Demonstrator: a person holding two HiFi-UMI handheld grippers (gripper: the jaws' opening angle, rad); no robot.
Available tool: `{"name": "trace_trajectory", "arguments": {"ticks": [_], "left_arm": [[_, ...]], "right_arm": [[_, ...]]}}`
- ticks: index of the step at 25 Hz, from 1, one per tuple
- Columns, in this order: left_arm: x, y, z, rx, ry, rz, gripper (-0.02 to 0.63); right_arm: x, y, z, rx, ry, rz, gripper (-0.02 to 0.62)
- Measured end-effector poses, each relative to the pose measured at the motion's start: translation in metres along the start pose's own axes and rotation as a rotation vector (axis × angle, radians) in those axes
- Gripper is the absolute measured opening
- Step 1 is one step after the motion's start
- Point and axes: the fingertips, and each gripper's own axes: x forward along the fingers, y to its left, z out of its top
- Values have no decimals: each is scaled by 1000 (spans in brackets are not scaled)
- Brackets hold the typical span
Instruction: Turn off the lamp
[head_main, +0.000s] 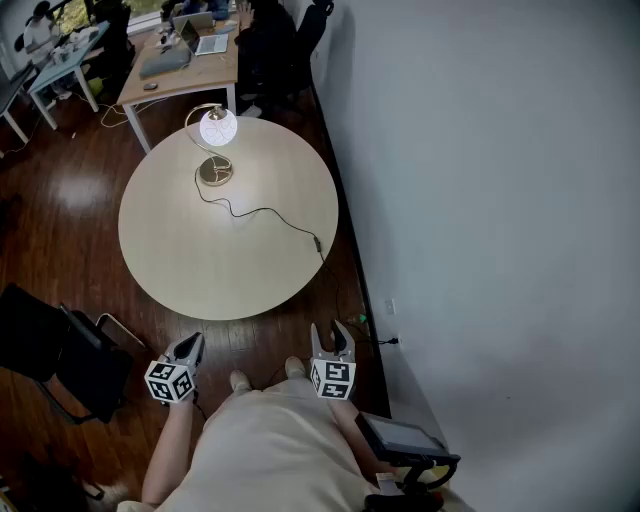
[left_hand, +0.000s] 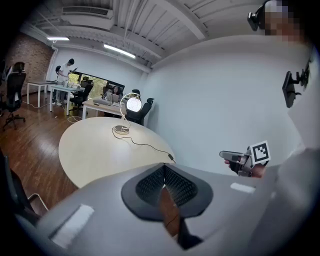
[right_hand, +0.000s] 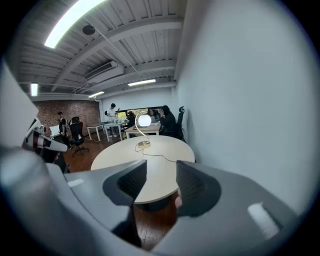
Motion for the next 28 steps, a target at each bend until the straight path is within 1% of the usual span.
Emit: {"name": "trace_trajectory", "arguments": {"ticks": [5, 11, 18, 24, 28], "left_arm": [[-7, 5, -11, 3, 19, -57, 5], [-26, 11, -24, 9, 35, -119, 5], [-47, 43, -28, 12, 42, -146, 5], [-46, 51, -24, 20, 39, -176, 5], [-34, 52, -19, 24, 30, -178, 5]], "right_arm": [[-12, 24, -6, -8, 18, -30, 186], [-14, 58, -10, -15, 22, -50, 181], [-11, 88, -18, 2, 19, -84, 181], [-19, 88, -15, -3, 19, -126, 176], [-8, 76, -12, 7, 1, -138, 173]]}}
